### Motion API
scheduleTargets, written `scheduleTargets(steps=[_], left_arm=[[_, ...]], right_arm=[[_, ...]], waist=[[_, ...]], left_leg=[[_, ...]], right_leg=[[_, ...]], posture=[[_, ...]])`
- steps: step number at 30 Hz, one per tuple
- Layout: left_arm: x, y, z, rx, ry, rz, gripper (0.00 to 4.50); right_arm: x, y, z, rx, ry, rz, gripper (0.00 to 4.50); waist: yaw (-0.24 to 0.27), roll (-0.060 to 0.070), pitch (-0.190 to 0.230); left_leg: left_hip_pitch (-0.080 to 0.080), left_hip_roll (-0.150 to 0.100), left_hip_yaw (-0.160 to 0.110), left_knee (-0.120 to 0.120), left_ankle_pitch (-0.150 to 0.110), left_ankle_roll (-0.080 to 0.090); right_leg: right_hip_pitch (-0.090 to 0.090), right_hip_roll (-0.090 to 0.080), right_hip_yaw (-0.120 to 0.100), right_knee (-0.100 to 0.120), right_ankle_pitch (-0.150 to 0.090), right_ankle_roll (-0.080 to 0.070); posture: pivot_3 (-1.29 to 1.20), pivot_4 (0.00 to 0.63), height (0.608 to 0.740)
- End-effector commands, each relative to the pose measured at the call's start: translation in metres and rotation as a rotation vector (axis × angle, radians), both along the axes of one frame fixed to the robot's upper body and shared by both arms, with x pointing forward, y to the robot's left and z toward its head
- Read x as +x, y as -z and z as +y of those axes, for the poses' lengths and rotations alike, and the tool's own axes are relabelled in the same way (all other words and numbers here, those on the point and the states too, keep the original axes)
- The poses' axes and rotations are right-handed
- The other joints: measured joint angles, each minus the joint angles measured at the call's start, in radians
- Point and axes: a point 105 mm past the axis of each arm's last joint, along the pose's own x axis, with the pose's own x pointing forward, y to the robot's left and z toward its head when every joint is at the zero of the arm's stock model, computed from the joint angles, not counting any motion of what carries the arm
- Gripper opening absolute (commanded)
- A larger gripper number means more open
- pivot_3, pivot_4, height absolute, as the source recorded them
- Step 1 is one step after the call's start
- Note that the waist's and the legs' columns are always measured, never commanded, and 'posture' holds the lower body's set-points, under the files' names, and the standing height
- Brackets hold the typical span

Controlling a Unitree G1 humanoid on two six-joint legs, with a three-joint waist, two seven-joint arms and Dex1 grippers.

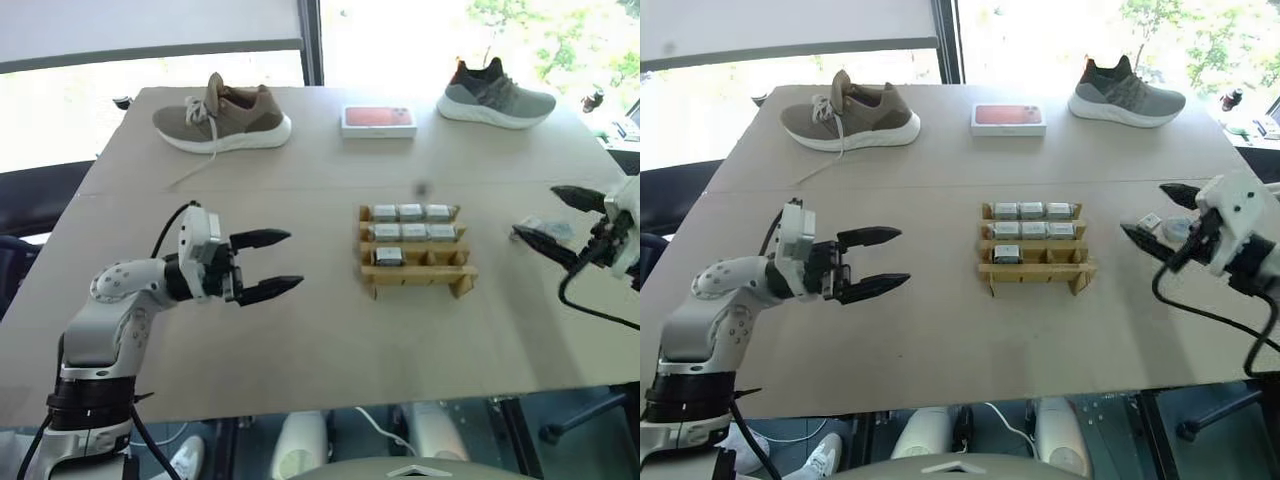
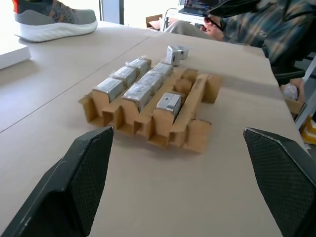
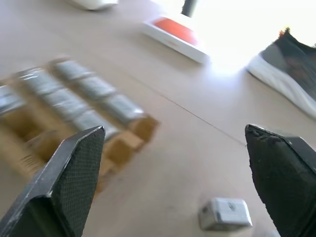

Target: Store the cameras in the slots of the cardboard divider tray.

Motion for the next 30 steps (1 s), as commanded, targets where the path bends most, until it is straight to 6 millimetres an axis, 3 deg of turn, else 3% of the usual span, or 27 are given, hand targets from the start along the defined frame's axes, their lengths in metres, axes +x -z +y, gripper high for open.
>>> scheduleTargets(steps=[1,7,13,30], left_arm=[[-0.006,-0.017,-0.008,-0.013,0.034,-0.053,4.43],[0.0,-0.025,-0.018,-0.029,-0.015,-0.102,4.43],[-0.007,-0.034,-0.023,-0.048,0.037,-0.16,4.43],[-0.007,-0.038,-0.014,-0.037,0.01,-0.174,4.43]], right_arm=[[0.007,0.0,-0.012,-0.099,0.225,0.019,4.5],[0.025,0.015,-0.019,0.093,0.529,0.115,4.5],[0.032,0.032,-0.001,0.286,0.722,0.207,4.5],[0.064,0.036,0.004,0.381,0.801,0.295,4.5]], waist=[[0.0,0.001,0.0],[-0.003,0.001,0.0],[-0.003,0.003,0.0],[-0.032,0.004,0.0]], left_leg=[[0.0,0.0,0.0,0.0,0.0,0.0],[0.001,-0.001,0.001,0.0,0.0,0.0],[-0.001,-0.001,0.0,-0.002,0.0,0.0],[-0.003,-0.002,0.001,-0.003,0.0,0.0]], right_leg=[[-0.001,0.0,0.0,0.0,0.0,0.0],[0.0,0.001,0.001,0.0,0.0,0.0],[-0.002,0.001,0.001,0.0,0.0,0.0],[-0.004,0.001,0.002,-0.001,0.0,0.0]], posture=[[0.0,0.15,0.74],[0.0,0.15,0.74],[0.0,0.15,0.74],[0.0,0.15,0.74]])
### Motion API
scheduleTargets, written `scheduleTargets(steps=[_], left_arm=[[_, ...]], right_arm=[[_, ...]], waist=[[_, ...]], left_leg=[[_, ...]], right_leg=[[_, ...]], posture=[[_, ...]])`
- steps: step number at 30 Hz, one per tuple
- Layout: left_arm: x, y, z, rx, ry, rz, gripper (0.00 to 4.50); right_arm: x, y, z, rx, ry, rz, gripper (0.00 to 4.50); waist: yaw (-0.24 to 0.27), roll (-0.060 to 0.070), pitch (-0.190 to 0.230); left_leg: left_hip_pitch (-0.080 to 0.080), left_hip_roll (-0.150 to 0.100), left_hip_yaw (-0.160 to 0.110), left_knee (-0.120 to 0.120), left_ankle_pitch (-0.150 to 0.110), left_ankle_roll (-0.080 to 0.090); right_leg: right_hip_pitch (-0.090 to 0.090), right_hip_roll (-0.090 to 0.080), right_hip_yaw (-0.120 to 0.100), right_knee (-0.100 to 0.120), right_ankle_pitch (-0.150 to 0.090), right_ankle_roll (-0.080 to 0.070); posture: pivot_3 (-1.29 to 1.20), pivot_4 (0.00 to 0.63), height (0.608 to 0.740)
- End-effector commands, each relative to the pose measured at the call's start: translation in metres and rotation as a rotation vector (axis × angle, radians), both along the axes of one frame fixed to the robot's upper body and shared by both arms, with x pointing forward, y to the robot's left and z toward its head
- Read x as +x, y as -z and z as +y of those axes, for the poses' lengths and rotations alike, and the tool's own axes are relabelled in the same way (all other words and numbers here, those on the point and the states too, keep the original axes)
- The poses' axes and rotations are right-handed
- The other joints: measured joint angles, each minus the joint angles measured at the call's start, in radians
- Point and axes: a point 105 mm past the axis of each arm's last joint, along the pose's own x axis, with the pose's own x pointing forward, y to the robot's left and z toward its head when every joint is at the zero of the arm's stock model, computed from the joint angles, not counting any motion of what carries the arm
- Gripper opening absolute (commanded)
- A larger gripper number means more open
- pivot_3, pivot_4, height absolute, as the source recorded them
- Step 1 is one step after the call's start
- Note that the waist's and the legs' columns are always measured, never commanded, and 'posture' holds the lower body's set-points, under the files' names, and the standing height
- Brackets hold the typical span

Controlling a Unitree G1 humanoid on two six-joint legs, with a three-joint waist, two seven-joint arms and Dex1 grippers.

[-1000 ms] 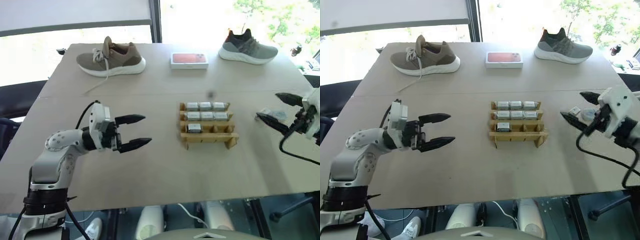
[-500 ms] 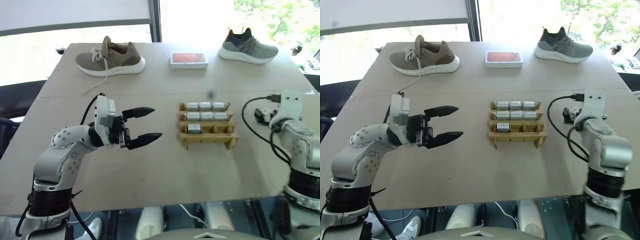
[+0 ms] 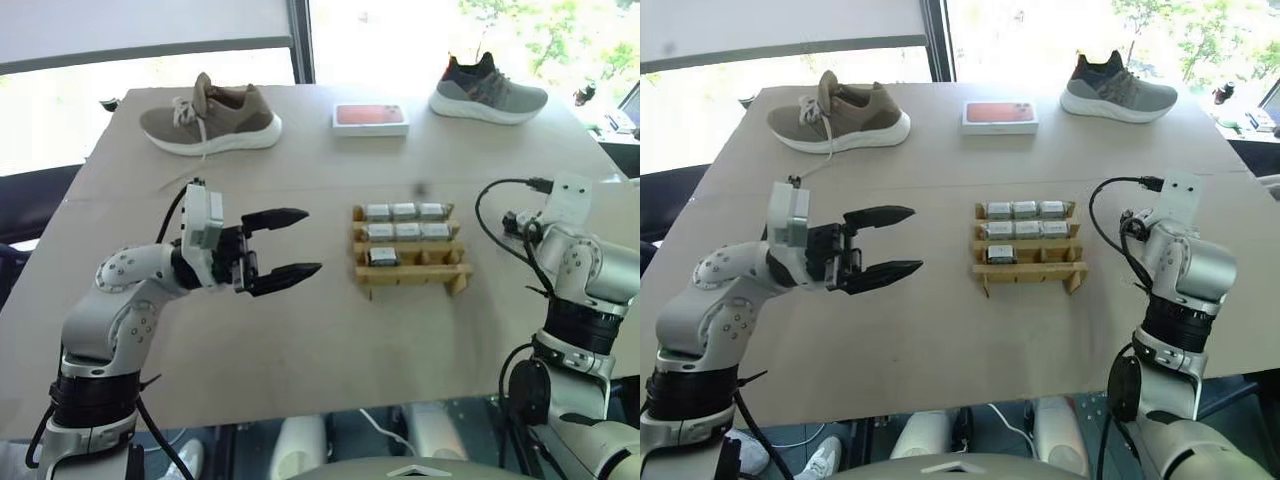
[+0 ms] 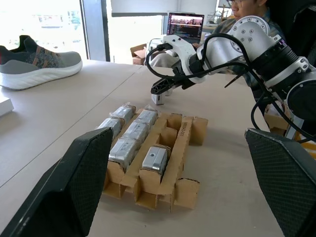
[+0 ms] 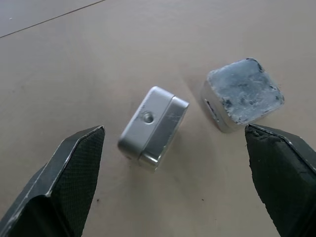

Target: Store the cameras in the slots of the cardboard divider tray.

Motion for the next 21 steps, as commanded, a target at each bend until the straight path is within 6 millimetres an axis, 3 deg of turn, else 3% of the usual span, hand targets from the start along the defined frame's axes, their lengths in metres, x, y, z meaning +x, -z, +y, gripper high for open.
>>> scheduleTargets(steps=[1,9,12,18,21], left_arm=[[-0.007,-0.009,0.003,0.003,-0.006,-0.056,4.43],[-0.01,-0.004,0.004,-0.004,-0.027,-0.047,4.43],[-0.01,-0.003,0.005,-0.005,-0.036,-0.047,4.5],[-0.011,0.0,0.006,-0.012,-0.05,-0.046,4.5],[-0.011,0.001,0.007,-0.012,-0.056,-0.044,4.5]], right_arm=[[0.009,-0.016,0.001,0.005,0.013,-0.061,4.5],[0.016,-0.013,0.006,0.01,-0.012,-0.048,4.5],[0.019,-0.012,0.005,0.005,-0.021,-0.044,3.64],[0.021,-0.012,0.002,-0.018,-0.039,-0.035,0.79],[0.018,-0.013,0.001,-0.048,-0.076,-0.032,0.73]], waist=[[-0.003,0.0,0.0],[0.0,0.0,0.0],[-0.001,0.0,0.0],[-0.001,0.001,0.0],[-0.001,0.002,0.001]], left_leg=[[0.0,0.0,0.0,-0.001,0.0,0.0],[0.0,0.001,0.0,-0.001,0.0,0.0],[0.0,0.001,0.001,-0.001,0.0,0.0],[0.0,0.001,0.001,-0.001,0.0,0.0],[0.0,0.001,0.001,-0.001,0.0,0.0]], right_leg=[[0.0,0.0,0.0,0.0,0.0,0.0],[0.0,0.0,0.0,0.0,0.0,0.0],[0.0,0.0,0.0,0.0,0.0,0.0],[0.0,0.0,0.0,0.0,0.0,0.0],[0.0,0.0,0.0,0.0,0.0,0.0]], posture=[[0.0,0.15,0.74],[0.0,0.15,0.74],[0.0,0.15,0.74],[0.0,0.15,0.74],[0.0,0.15,0.74]])
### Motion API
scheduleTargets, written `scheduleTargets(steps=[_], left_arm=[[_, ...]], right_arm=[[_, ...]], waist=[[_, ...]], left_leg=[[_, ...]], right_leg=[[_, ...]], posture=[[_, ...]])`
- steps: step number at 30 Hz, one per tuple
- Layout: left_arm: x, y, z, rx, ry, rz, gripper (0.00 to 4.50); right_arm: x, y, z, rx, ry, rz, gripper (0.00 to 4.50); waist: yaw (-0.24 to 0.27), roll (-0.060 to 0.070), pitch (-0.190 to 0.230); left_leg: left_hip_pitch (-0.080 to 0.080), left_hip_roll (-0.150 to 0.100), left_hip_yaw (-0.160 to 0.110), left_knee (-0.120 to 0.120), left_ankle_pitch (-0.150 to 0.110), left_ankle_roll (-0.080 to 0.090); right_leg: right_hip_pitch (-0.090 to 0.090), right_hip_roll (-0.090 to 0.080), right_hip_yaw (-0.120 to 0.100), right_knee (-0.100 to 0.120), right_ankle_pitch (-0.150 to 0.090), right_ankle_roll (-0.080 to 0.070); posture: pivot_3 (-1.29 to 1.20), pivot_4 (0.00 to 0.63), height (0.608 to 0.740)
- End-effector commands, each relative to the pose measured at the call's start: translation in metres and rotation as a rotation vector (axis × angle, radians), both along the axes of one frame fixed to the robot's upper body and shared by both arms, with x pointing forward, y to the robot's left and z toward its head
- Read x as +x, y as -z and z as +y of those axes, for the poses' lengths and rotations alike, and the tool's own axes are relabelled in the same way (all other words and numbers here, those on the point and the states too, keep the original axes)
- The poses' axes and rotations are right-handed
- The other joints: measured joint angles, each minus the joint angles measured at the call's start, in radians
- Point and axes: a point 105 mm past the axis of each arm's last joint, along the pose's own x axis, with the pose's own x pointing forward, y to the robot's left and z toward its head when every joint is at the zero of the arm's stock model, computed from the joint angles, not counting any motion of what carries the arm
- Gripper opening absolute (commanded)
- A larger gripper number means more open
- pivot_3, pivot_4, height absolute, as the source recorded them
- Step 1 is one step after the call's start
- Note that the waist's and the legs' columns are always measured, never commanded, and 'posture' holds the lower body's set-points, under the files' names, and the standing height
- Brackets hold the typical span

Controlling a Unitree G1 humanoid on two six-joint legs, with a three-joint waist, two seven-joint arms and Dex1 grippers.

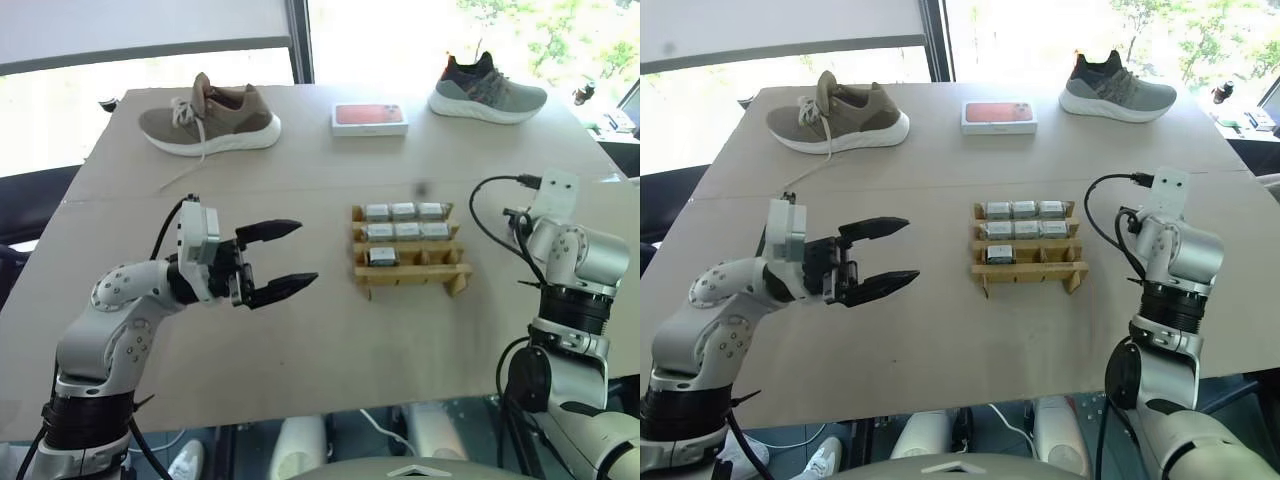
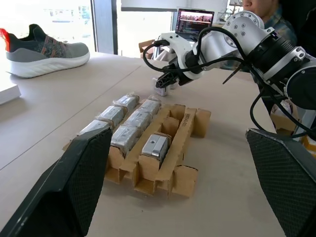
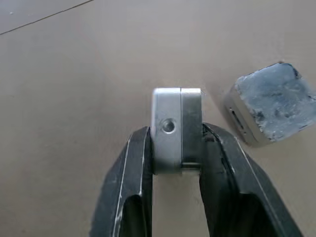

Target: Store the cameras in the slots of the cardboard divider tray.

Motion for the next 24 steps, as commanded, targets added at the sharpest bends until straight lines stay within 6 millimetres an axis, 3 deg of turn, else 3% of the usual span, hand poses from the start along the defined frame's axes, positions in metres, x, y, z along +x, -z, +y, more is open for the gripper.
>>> scheduleTargets(steps=[1,4,7,8,12,18,24], left_arm=[[-0.004,-0.01,0.001,-0.005,-0.009,-0.06,4.5],[-0.004,-0.008,0.003,-0.006,-0.019,-0.053,4.5],[-0.004,-0.005,0.005,-0.007,-0.024,-0.038,4.5],[-0.004,-0.004,0.006,-0.006,-0.025,-0.032,4.5],[-0.005,0.004,0.01,0.007,-0.019,-0.006,4.5],[-0.009,0.011,0.021,0.026,-0.038,0.019,4.5],[-0.015,0.008,0.026,0.036,-0.068,0.013,4.5]], right_arm=[[-0.001,-0.021,-0.004,-0.07,-0.058,-0.069,0.73],[-0.003,-0.033,0.008,-0.138,-0.259,-0.179,0.73],[-0.018,-0.064,0.056,-0.113,-0.689,-0.429,0.73],[-0.029,-0.07,0.071,-0.195,-0.845,-0.465,0.73],[-0.064,-0.068,0.113,-0.354,-1.327,-0.466,0.73],[-0.081,-0.053,0.141,-0.324,-1.662,-0.436,0.73],[-0.072,-0.033,0.137,-0.366,-1.718,-0.383,0.73]], waist=[[0.0,0.0,0.0],[0.005,0.0,0.0],[0.002,0.001,0.001],[-0.001,0.002,0.001],[-0.001,0.003,0.002],[0.006,0.001,0.001],[0.01,0.001,0.001]], left_leg=[[0.0,0.0,0.0,0.0,0.0,0.0],[-0.001,0.0,-0.001,-0.001,0.0,0.0],[-0.001,0.0,0.0,-0.001,0.0,0.0],[-0.001,0.0,0.0,-0.001,0.0,0.0],[0.001,0.001,0.001,-0.002,0.0,0.0],[0.002,0.002,0.001,0.0,0.0,0.001],[0.001,0.002,0.001,0.0,0.0,0.0]], right_leg=[[0.0,0.0,0.0,0.0,0.0,0.0],[0.0,0.0,-0.001,-0.001,0.0,0.0],[0.0,0.0,0.0,-0.002,0.0,0.0],[-0.001,0.0,0.001,-0.002,0.0,0.001],[-0.001,0.001,0.002,-0.001,0.0,0.001],[0.001,0.002,0.001,-0.001,0.0,0.0],[0.0,0.001,0.0,-0.001,0.0,0.0]], posture=[[0.0,0.15,0.74],[0.0,0.15,0.74],[0.0,0.15,0.74],[0.0,0.15,0.74],[0.0,0.15,0.74],[0.0,0.15,0.74],[0.0,0.15,0.74]])
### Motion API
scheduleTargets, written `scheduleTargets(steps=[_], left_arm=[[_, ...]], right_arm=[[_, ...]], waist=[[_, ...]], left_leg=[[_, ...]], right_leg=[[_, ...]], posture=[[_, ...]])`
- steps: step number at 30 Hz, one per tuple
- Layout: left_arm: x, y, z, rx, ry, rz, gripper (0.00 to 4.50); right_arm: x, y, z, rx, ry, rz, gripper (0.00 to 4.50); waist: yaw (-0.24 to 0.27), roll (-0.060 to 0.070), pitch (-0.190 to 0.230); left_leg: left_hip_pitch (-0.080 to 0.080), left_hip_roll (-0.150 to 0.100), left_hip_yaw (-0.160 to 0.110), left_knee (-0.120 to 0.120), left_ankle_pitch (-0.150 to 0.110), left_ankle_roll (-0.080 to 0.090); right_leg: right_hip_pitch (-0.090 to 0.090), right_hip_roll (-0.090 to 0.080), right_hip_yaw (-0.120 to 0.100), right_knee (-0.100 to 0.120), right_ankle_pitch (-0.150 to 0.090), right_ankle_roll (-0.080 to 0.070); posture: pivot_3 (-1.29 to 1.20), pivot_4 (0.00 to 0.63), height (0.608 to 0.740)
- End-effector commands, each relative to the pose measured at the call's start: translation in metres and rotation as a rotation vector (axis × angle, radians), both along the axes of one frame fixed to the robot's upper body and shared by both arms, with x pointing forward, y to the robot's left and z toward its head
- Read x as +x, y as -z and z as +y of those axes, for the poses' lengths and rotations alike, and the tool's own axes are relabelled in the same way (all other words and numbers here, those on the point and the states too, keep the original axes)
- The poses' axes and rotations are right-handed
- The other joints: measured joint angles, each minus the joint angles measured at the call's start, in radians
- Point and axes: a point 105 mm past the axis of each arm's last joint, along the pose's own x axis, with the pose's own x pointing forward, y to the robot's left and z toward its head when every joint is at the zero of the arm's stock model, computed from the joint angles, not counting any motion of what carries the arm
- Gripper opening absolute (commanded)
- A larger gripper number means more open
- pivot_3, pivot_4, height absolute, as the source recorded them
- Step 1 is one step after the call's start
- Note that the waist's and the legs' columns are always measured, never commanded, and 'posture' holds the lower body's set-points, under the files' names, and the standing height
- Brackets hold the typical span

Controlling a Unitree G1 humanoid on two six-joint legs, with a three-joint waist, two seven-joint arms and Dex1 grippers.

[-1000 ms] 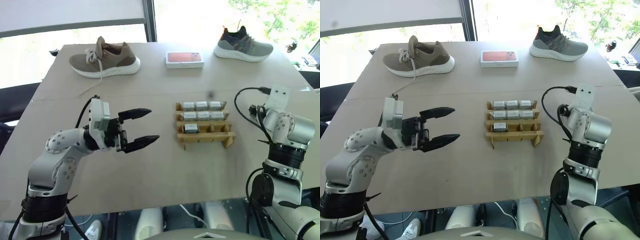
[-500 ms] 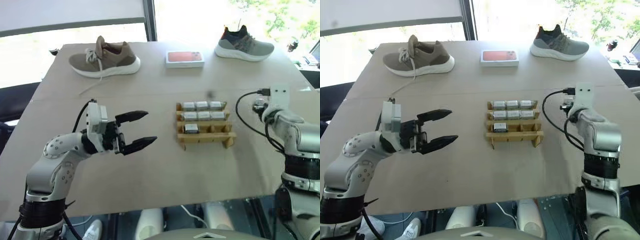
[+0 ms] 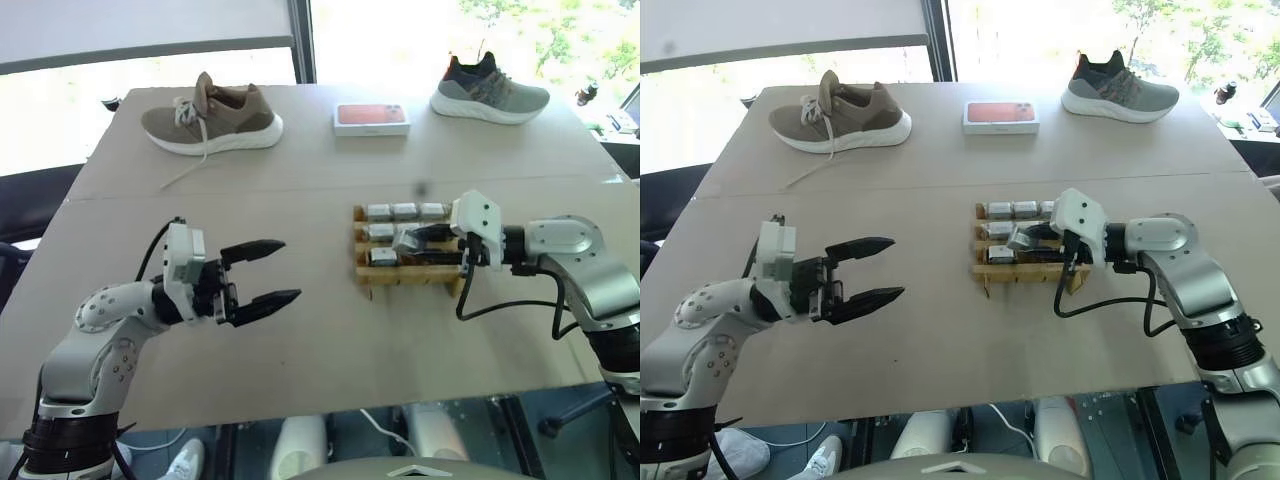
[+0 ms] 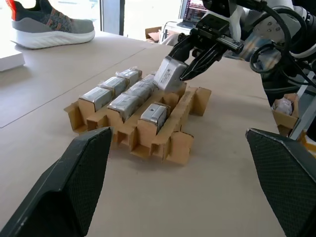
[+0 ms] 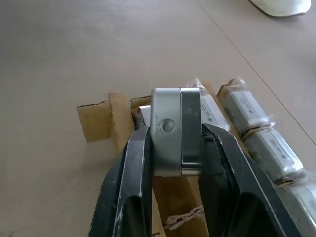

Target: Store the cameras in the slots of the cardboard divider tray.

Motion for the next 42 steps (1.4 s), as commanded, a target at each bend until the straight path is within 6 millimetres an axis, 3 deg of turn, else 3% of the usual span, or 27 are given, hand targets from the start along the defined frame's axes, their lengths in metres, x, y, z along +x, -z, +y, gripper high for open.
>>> scheduleTargets(steps=[1,13,19,24,27,29,32,35,37,39,42], left_arm=[[-0.007,-0.013,0.002,0.02,-0.006,-0.065,4.5],[-0.01,-0.014,0.001,0.021,-0.026,-0.07,4.5],[-0.01,-0.015,0.001,0.024,-0.028,-0.076,4.5],[-0.01,-0.016,0.002,0.029,-0.035,-0.083,4.5],[-0.011,-0.016,0.0,0.029,-0.034,-0.083,4.5],[-0.012,-0.016,-0.001,0.027,-0.032,-0.084,4.5],[-0.012,-0.016,-0.003,0.026,-0.027,-0.083,4.5],[-0.011,-0.015,-0.005,0.023,-0.019,-0.082,4.5],[-0.01,-0.015,-0.008,0.014,-0.009,-0.082,4.5],[-0.008,-0.016,-0.012,0.006,0.002,-0.081,4.5],[-0.003,-0.016,-0.015,-0.002,0.023,-0.082,4.5]], right_arm=[[0.004,-0.003,-0.005,-0.029,-0.028,-0.043,0.73],[0.009,0.018,-0.017,-0.157,-0.099,-0.015,0.73],[0.019,0.024,-0.009,-0.193,-0.163,0.005,0.73],[0.008,0.03,-0.012,-0.232,-0.262,0.093,0.73],[0.007,0.024,-0.011,-0.202,-0.261,0.095,2.1],[0.018,0.01,-0.009,-0.139,-0.176,-0.002,3.1],[0.013,-0.012,-0.013,-0.064,-0.112,-0.076,3.1],[0.007,-0.039,-0.029,0.01,0.102,-0.129,3.1],[0.01,-0.051,-0.05,0.11,0.296,-0.136,3.65],[0.026,-0.057,-0.091,0.182,0.668,-0.213,4.32],[0.037,-0.04,-0.151,0.171,1.073,-0.217,4.44]], waist=[[0.001,0.0,0.0],[0.0,0.0,0.0],[-0.002,0.0,0.0],[0.002,0.0,0.0],[0.003,0.0,0.0],[0.001,0.0,0.0],[0.002,0.001,0.001],[0.011,0.001,0.001],[0.015,0.001,0.0],[0.019,0.0,0.0],[0.023,-0.002,-0.002]], left_leg=[[-0.001,0.0,0.0,0.0,0.0,0.0],[0.001,0.0,0.001,0.0,0.0,0.0],[0.001,0.0,0.002,0.0,0.0,0.0],[0.001,0.0,0.002,0.0,0.0,0.0],[0.0,0.0,0.002,0.0,0.0,0.0],[0.0,0.0,0.002,0.0,0.0,0.0],[0.0,0.0,0.002,0.0,0.0,0.0],[0.0,0.0,0.001,0.0,0.0,0.0],[0.0,0.001,0.001,0.0,0.0,-0.001],[0.0,0.0,0.001,0.001,0.0,-0.001],[0.001,0.0,0.005,0.001,0.0,-0.001]], right_leg=[[0.0,0.0,0.0,0.0,0.0,0.0],[0.0,0.0,0.0,0.001,0.0,0.0],[0.0,-0.001,0.001,0.001,0.0,0.0],[0.0,0.0,0.0,0.001,0.0,0.0],[0.0,-0.001,-0.001,0.0,0.0,0.0],[0.0,-0.001,0.0,0.0,0.0,0.0],[0.0,-0.001,0.0,0.001,0.0,0.0],[0.0,-0.001,-0.001,0.001,0.0,0.0],[0.0,-0.002,-0.001,0.001,0.0,0.0],[0.0,-0.001,-0.001,0.001,0.0,0.0],[0.0,-0.002,0.0,0.002,0.0,0.0]], posture=[[0.0,0.15,0.74],[0.0,0.15,0.74],[0.0,0.15,0.74],[0.0,0.15,0.74],[0.0,0.15,0.74],[0.0,0.15,0.74],[0.0,0.15,0.74],[0.0,0.15,0.74],[0.0,0.15,0.74],[0.0,0.15,0.74],[0.0,0.15,0.74]])
